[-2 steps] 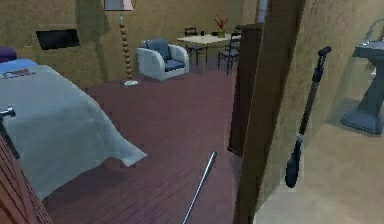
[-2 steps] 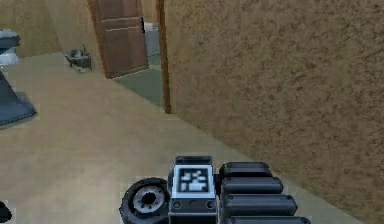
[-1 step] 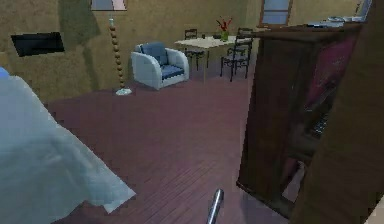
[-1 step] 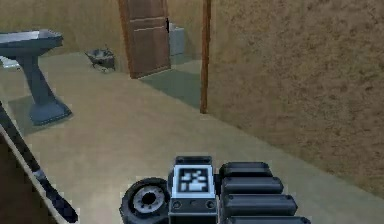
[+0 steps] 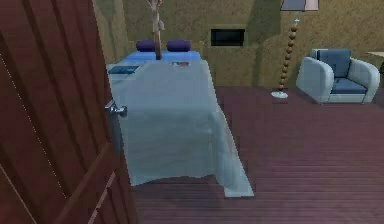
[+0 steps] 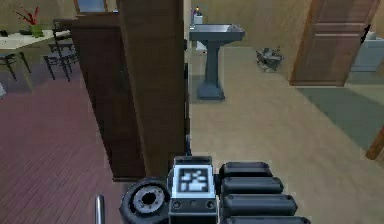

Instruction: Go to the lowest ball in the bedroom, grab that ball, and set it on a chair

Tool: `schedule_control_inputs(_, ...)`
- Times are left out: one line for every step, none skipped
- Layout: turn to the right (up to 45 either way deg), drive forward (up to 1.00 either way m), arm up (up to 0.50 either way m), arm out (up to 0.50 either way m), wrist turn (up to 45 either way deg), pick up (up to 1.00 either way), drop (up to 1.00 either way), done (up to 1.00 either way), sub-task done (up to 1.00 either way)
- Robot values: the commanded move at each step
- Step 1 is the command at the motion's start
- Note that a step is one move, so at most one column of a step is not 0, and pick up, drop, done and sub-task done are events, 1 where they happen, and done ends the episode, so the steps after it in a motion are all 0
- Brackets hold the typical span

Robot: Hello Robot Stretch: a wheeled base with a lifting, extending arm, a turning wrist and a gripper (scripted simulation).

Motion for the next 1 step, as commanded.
schedule_control_inputs(-18.0, 0.00, 0.00, 0.00, 0.0, 0.00, 0.00, 0.00, 0.00)
